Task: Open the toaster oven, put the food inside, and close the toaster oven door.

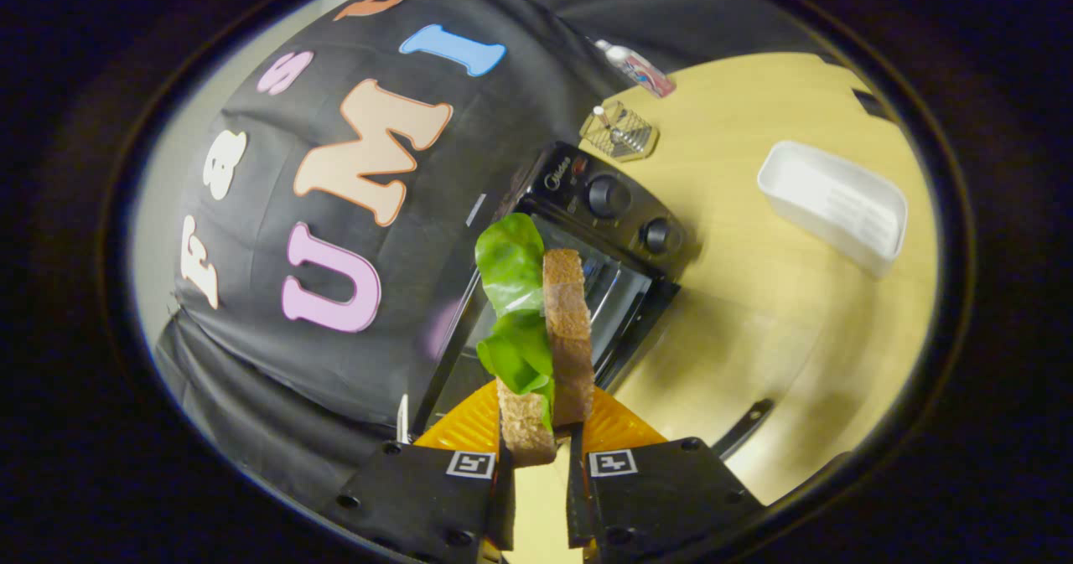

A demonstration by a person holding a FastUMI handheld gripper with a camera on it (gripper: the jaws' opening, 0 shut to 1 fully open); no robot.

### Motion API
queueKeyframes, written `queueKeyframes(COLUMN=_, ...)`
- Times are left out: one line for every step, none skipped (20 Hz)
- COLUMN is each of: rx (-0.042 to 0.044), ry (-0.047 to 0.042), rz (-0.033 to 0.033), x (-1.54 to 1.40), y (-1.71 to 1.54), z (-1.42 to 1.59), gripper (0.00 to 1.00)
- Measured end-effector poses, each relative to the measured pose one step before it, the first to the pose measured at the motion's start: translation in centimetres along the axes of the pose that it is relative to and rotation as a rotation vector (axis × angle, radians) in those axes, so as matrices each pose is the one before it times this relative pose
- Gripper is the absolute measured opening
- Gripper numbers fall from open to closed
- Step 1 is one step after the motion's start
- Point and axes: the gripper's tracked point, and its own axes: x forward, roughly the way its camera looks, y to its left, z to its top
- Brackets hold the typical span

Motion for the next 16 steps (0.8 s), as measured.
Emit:
queueKeyframes(rx=0.04578, ry=0.00314, rz=0.01202, x=0.782, y=0.267, z=-0.390, gripper=0.26)
queueKeyframes(rx=0.03553, ry=0.00181, rz=0.00562, x=0.565, y=0.114, z=-0.457, gripper=0.26)
queueKeyframes(rx=0.02091, ry=0.00082, rz=0.00508, x=0.715, y=0.158, z=-0.226, gripper=0.26)
queueKeyframes(rx=0.00792, ry=0.00526, rz=0.00504, x=0.904, y=0.214, z=-0.101, gripper=0.26)
queueKeyframes(rx=0.00714, ry=0.00738, rz=0.00614, x=0.646, y=0.154, z=-0.250, gripper=0.26)
queueKeyframes(rx=0.01034, ry=0.00734, rz=0.01866, x=0.498, y=0.399, z=-0.350, gripper=0.26)
queueKeyframes(rx=0.01519, ry=0.00641, rz=0.01425, x=0.700, y=0.392, z=-0.217, gripper=0.26)
queueKeyframes(rx=0.01342, ry=0.00731, rz=0.01384, x=0.554, y=0.288, z=-0.127, gripper=0.26)
queueKeyframes(rx=0.00775, ry=0.00834, rz=0.00497, x=0.711, y=0.196, z=-0.115, gripper=0.26)
queueKeyframes(rx=0.00288, ry=0.00637, rz=-0.00502, x=0.797, y=-0.003, z=-0.204, gripper=0.26)
queueKeyframes(rx=-0.00038, ry=0.00595, rz=-0.00338, x=0.471, y=-0.089, z=-0.141, gripper=0.26)
queueKeyframes(rx=0.00490, ry=0.00587, rz=0.00478, x=0.483, y=0.158, z=-0.088, gripper=0.26)
queueKeyframes(rx=0.00735, ry=0.00880, rz=0.01241, x=0.623, y=0.294, z=-0.140, gripper=0.26)
queueKeyframes(rx=-0.00194, ry=0.00677, rz=0.00343, x=0.426, y=0.078, z=-0.157, gripper=0.26)
queueKeyframes(rx=-0.01568, ry=0.01093, rz=-0.00739, x=0.962, y=-0.237, z=-0.299, gripper=0.26)
queueKeyframes(rx=-0.01358, ry=0.01607, rz=-0.00333, x=0.129, y=0.080, z=-0.281, gripper=0.26)
